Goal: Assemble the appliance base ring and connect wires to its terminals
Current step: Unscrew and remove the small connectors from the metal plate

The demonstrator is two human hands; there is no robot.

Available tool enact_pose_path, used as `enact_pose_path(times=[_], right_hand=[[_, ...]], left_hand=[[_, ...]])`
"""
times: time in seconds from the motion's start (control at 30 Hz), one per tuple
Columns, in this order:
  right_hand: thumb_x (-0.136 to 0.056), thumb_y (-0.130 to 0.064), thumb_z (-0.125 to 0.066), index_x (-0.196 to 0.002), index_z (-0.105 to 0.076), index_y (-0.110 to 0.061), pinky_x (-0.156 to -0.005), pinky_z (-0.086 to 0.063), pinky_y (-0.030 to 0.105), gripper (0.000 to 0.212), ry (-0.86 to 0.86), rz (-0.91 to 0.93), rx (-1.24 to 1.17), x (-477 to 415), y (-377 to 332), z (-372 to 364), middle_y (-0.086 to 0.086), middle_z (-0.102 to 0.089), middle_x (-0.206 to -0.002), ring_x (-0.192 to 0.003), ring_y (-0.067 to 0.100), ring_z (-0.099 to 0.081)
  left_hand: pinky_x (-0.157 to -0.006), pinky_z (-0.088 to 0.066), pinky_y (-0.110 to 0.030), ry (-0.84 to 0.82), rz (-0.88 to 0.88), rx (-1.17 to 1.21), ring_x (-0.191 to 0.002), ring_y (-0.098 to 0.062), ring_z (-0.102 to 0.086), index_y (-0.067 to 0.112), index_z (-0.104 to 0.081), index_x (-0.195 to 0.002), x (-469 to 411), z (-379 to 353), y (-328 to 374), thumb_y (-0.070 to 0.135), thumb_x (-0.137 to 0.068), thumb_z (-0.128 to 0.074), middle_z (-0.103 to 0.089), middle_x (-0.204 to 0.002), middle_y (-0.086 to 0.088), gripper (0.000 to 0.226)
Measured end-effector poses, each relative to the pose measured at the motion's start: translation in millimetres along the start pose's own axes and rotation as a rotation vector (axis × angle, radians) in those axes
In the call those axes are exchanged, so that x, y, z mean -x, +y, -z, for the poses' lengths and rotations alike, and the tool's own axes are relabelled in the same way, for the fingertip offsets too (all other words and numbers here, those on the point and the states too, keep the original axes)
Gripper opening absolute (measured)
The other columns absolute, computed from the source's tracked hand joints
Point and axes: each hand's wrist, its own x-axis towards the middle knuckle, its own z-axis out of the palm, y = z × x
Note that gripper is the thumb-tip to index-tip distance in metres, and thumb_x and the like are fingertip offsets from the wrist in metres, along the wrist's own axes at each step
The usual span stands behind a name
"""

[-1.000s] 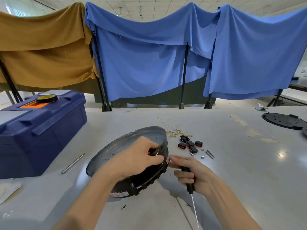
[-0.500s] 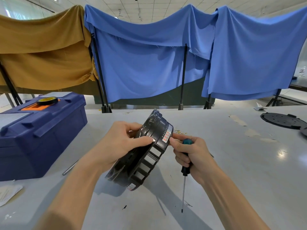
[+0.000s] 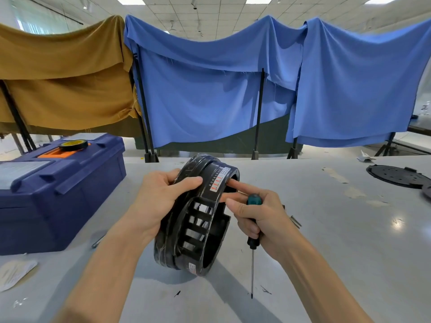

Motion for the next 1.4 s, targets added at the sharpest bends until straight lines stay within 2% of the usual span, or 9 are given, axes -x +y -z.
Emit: enact_pose_path(times=[0.23,0.43,0.63,0.77,0.87,0.93,1.1,1.23,1.4], right_hand=[[-0.090,-0.002,-0.061,-0.125,-0.062,-0.016,-0.037,-0.023,0.021,0.039,-0.041,-0.066,0.039,-3,2,10,0.021,-0.072,-0.101,-0.036,0.008,-0.027],[-0.087,0.005,-0.062,-0.102,-0.066,0.007,-0.034,-0.020,0.015,0.016,0.444,-0.178,0.121,-15,3,72,0.018,-0.068,-0.067,-0.035,0.009,-0.023],[-0.079,0.016,-0.064,-0.093,-0.066,0.014,-0.034,-0.025,0.018,0.015,0.774,-0.386,0.447,-21,18,149,0.018,-0.060,-0.067,-0.041,0.015,-0.031],[-0.081,0.014,-0.063,-0.086,-0.069,0.007,-0.033,-0.029,0.014,0.010,0.734,-0.497,0.720,-35,36,153,0.007,-0.055,-0.038,-0.025,0.013,-0.039],[-0.082,0.009,-0.058,-0.086,-0.072,0.004,-0.050,-0.049,0.025,0.015,0.724,-0.488,0.897,-46,45,151,0.017,-0.069,-0.066,-0.056,0.023,-0.066],[-0.080,0.008,-0.056,-0.089,-0.072,0.004,-0.069,-0.053,0.037,0.019,0.727,-0.499,1.003,-50,49,151,0.022,-0.071,-0.087,-0.080,0.033,-0.067],[-0.079,0.007,-0.056,-0.095,-0.068,0.011,-0.060,-0.044,0.032,0.021,0.698,-0.533,1.126,-50,54,151,0.021,-0.069,-0.081,-0.067,0.028,-0.059],[-0.083,0.003,-0.062,-0.089,-0.068,0.011,-0.052,-0.037,0.034,0.012,0.630,-0.425,0.996,-40,36,137,0.017,-0.058,-0.064,-0.053,0.026,-0.047],[-0.085,-0.002,-0.070,-0.078,-0.068,0.004,-0.039,-0.023,0.020,0.010,0.206,-0.160,0.543,-17,-22,65,0.007,-0.054,-0.050,-0.037,0.013,-0.029]], left_hand=[[-0.048,-0.052,-0.019,0.033,-0.044,0.022,-0.056,-0.017,-0.069,-0.002,-0.073,-0.081,-3,3,-2,0.006,-0.082,-0.070,-0.073,-0.070,-0.012,0.009],[-0.053,-0.054,-0.024,0.000,-0.054,-0.022,-0.064,-0.023,-0.072,0.002,-0.075,-0.080,-5,-7,-6,0.007,-0.080,-0.072,-0.073,-0.084,-0.018,0.006],[-0.052,-0.055,-0.025,-0.011,-0.057,-0.021,-0.065,-0.025,-0.072,0.001,-0.074,-0.084,-8,-10,-7,0.008,-0.081,-0.071,-0.074,-0.084,-0.017,0.008],[-0.055,-0.056,-0.025,-0.014,-0.058,-0.031,-0.070,-0.026,-0.072,0.001,-0.075,-0.083,-12,-11,-7,0.008,-0.081,-0.072,-0.073,-0.090,-0.016,0.008],[-0.055,-0.055,-0.025,-0.012,-0.058,-0.042,-0.070,-0.025,-0.072,0.001,-0.075,-0.081,-13,-11,-6,0.008,-0.081,-0.072,-0.073,-0.090,-0.016,0.008],[-0.056,-0.056,-0.025,-0.017,-0.062,-0.051,-0.072,-0.026,-0.072,0.001,-0.075,-0.081,-13,-11,-6,0.009,-0.081,-0.072,-0.072,-0.092,-0.017,0.009],[-0.058,-0.058,-0.028,-0.032,-0.056,-0.057,-0.076,-0.030,-0.072,0.002,-0.075,-0.085,-14,-10,-7,0.010,-0.081,-0.072,-0.072,-0.094,-0.017,0.010],[-0.055,-0.056,-0.027,-0.028,-0.054,-0.044,-0.070,-0.028,-0.072,0.000,-0.074,-0.083,-14,-9,-7,0.010,-0.081,-0.072,-0.073,-0.089,-0.017,0.010],[-0.048,-0.053,-0.023,0.016,-0.049,0.012,-0.059,-0.023,-0.071,0.000,-0.074,-0.076,-13,-7,-7,0.007,-0.080,-0.072,-0.074,-0.074,-0.014,0.008]])
